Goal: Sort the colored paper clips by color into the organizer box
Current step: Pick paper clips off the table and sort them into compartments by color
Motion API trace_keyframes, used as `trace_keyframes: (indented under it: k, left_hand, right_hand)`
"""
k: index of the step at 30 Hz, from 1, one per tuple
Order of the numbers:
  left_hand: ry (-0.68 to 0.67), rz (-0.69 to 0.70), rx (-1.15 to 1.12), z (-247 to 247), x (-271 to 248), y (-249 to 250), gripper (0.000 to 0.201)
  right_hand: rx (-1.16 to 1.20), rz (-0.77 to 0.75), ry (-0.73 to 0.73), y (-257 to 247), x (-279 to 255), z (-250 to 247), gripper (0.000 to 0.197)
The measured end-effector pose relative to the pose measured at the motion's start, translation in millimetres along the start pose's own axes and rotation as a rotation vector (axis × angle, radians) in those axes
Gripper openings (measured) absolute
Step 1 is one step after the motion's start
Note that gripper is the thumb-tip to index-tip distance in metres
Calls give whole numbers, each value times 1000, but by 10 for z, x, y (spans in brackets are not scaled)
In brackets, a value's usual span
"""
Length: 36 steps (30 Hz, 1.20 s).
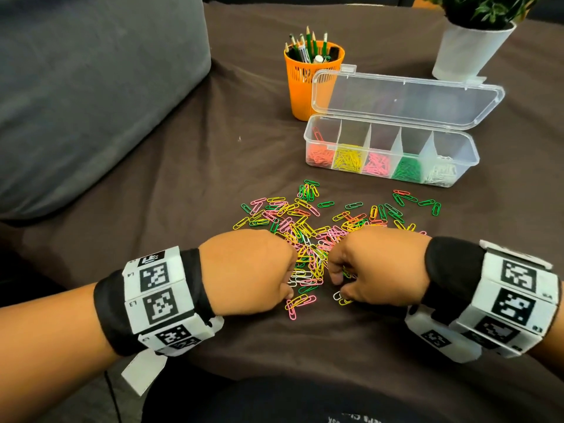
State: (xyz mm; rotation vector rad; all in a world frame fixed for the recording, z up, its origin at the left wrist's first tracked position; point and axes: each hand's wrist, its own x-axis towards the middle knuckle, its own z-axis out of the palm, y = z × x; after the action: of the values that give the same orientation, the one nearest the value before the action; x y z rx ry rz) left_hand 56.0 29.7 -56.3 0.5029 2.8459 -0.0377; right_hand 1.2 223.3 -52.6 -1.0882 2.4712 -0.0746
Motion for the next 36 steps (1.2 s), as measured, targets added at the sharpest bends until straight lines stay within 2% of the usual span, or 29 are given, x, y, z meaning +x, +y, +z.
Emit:
trace_keyframes:
  k: [4,7,9,12,14,16,19,21,24,28,32,34,36]
  left_hand:
    - [12,19,-15,-1,17,-3,29]
    - [4,47,-31,3,32,-14,24]
    - [-52,72,-112,-28,42,-57,20]
    - [-194,30,-487,-121,91,-176,15]
    - [-224,-50,-865,-179,137,-259,16]
    - [-249,-175,-1346,-208,219,-314,13]
    - [-325,-261,-1911,-269,416,-297,9]
    - [-286,-253,-2110,-339,620,-233,11]
    - [-203,-251,-2296,-475,974,-61,10]
    - [-137,-258,-2342,-688,1552,358,15]
    - [-102,-249,-2297,-905,2065,832,23]
    - [27,-298,-2251,-999,2304,998,24]
    - [136,-356,-2202,-1039,2522,1091,21]
  right_hand:
    - [-13,-41,2,4,-25,54,7]
    - [127,-63,-16,65,-24,52,5]
    - [529,-57,-31,163,-31,13,10]
    - [1388,-37,-4,387,-73,-40,12]
    - [1706,-55,64,542,-125,-37,16]
    - [1870,-47,178,666,-163,-50,26]
    - [1909,114,405,832,-176,-113,24]
    - [1895,211,529,981,-165,-218,28]
    - [1916,264,629,1213,-174,-399,15]
    - [1891,292,872,1530,-153,-639,39]
    - [1575,383,1084,1709,8,-798,52]
    - [1467,399,1117,1791,91,-830,52]
    - [1468,402,1175,1869,158,-808,51]
